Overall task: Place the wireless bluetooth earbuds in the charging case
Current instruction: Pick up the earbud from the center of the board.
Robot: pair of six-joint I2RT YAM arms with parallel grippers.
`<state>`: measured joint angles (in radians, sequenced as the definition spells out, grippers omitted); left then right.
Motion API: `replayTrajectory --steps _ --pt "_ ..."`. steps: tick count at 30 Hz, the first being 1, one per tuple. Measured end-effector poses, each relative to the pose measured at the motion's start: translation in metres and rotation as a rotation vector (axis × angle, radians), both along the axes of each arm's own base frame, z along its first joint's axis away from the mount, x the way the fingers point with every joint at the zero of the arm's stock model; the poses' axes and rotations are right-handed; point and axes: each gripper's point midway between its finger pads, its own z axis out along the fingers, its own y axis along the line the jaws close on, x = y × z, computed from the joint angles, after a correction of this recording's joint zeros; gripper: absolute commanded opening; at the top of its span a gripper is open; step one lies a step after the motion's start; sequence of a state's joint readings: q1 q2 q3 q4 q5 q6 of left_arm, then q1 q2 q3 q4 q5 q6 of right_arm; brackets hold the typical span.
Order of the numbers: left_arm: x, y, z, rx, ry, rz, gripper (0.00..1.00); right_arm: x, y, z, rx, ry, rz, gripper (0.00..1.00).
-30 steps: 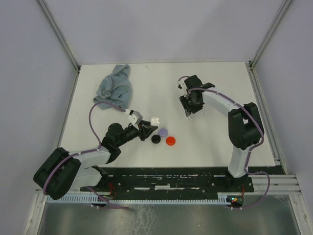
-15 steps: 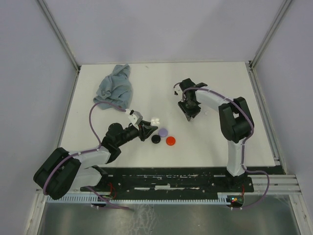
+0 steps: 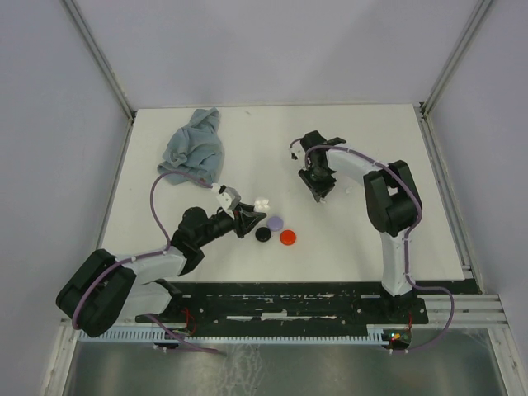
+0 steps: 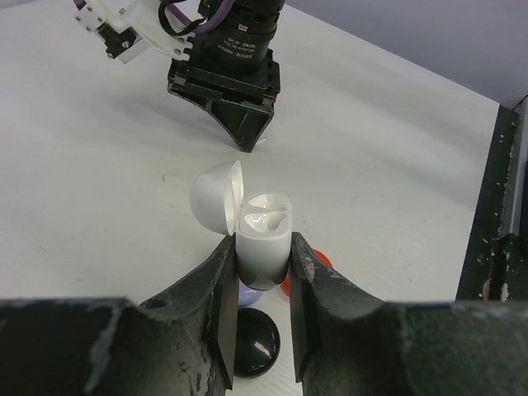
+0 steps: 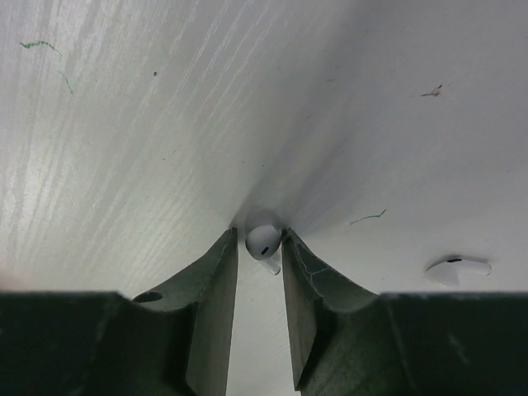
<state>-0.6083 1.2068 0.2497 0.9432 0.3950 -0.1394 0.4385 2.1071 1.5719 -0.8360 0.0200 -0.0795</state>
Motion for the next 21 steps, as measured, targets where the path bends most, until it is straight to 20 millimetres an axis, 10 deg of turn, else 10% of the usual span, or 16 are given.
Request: replayTrajectory --steps 14,21 --pt "-0.001 -0.001 0.008 -0.021 -0.030 -0.007 0.03 -0.011 0.002 0.006 0.026 0.016 -0.014 0.21" --pt "-0.003 0.002 0.024 -0.050 -0.113 -0.006 0.03 -0.027 0.023 0.064 0.165 -0.085 -0.031 0.22"
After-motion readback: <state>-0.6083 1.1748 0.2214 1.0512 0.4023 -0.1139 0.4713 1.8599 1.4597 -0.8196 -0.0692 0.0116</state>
